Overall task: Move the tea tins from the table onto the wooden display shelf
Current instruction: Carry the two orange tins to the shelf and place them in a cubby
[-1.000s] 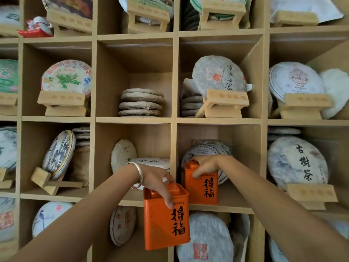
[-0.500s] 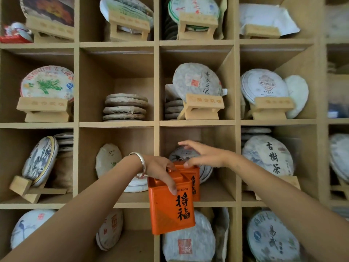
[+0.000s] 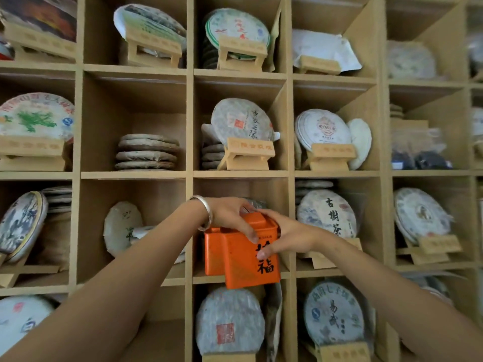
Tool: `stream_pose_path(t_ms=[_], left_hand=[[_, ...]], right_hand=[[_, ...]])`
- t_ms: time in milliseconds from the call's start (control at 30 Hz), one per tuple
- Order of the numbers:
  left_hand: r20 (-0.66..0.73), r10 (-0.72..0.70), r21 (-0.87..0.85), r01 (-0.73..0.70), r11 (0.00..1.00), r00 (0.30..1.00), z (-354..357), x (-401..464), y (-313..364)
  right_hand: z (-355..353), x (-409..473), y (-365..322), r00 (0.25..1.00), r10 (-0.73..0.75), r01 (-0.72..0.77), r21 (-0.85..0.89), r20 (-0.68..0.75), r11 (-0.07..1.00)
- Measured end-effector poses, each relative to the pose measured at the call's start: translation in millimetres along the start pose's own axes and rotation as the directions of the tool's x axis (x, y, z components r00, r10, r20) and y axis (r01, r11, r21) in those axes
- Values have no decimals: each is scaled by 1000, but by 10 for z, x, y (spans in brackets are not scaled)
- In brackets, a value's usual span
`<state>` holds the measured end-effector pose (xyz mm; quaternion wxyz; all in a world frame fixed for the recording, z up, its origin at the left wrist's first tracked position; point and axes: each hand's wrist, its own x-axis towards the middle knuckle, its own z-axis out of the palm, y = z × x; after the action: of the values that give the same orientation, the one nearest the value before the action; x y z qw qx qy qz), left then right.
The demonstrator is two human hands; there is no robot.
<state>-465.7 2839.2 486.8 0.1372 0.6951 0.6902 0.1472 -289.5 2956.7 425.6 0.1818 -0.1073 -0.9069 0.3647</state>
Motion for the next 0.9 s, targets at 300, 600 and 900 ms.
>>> stream_pose_path(t_ms=[300, 600, 900], left_hand=[[-275, 35, -205, -94, 974, 961, 373, 0, -361], [-389, 25, -397, -192, 897, 921, 995, 361, -480], [-422, 15, -316, -163, 935, 906, 903, 337, -525]], right_hand=[[-354, -192, 101, 965, 85, -108, -80, -248, 991], [-238, 5, 162, 951, 168, -204, -122, -258, 971], [-84, 55, 305, 924, 85, -145, -137, -372, 980]])
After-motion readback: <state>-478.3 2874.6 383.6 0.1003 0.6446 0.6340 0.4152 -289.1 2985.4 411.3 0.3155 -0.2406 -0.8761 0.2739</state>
